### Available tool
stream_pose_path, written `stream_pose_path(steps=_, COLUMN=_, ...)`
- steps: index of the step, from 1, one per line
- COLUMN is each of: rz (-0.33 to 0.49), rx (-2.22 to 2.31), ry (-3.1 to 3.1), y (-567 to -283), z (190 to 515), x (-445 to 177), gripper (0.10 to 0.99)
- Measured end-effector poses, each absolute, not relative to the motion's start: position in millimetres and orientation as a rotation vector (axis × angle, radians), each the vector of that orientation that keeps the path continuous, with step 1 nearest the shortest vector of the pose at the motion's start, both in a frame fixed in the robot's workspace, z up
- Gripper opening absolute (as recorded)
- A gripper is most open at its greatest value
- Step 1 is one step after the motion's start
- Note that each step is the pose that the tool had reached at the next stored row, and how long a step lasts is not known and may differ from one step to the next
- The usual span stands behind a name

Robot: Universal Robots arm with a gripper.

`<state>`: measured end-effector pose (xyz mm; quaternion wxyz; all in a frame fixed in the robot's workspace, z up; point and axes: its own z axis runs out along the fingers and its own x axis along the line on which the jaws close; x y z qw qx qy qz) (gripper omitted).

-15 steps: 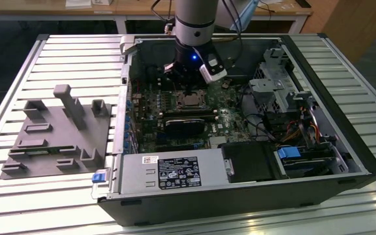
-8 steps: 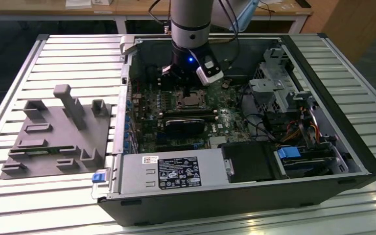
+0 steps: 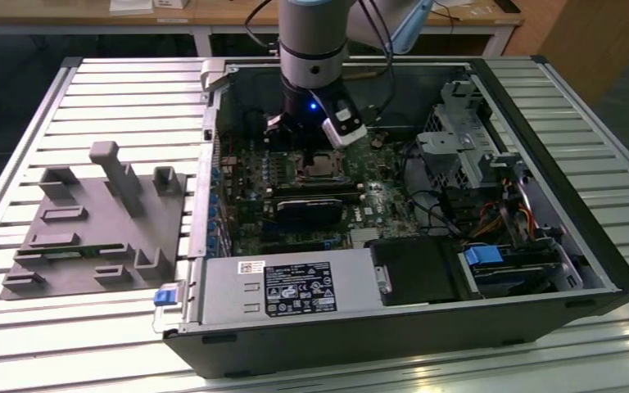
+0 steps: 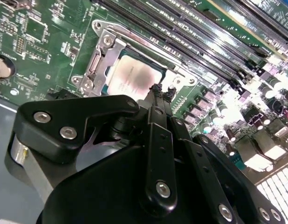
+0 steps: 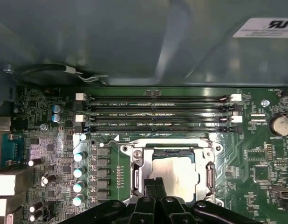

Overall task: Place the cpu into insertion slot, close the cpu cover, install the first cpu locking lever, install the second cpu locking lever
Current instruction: 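Close the cpu cover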

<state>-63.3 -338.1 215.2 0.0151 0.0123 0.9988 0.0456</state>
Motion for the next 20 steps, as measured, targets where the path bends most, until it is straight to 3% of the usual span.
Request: stream_pose_path(steps=20, rz=0.141, rx=0.048, ry=3.107, y=-338.1, z=200.1, x=-71.7, gripper=0.102)
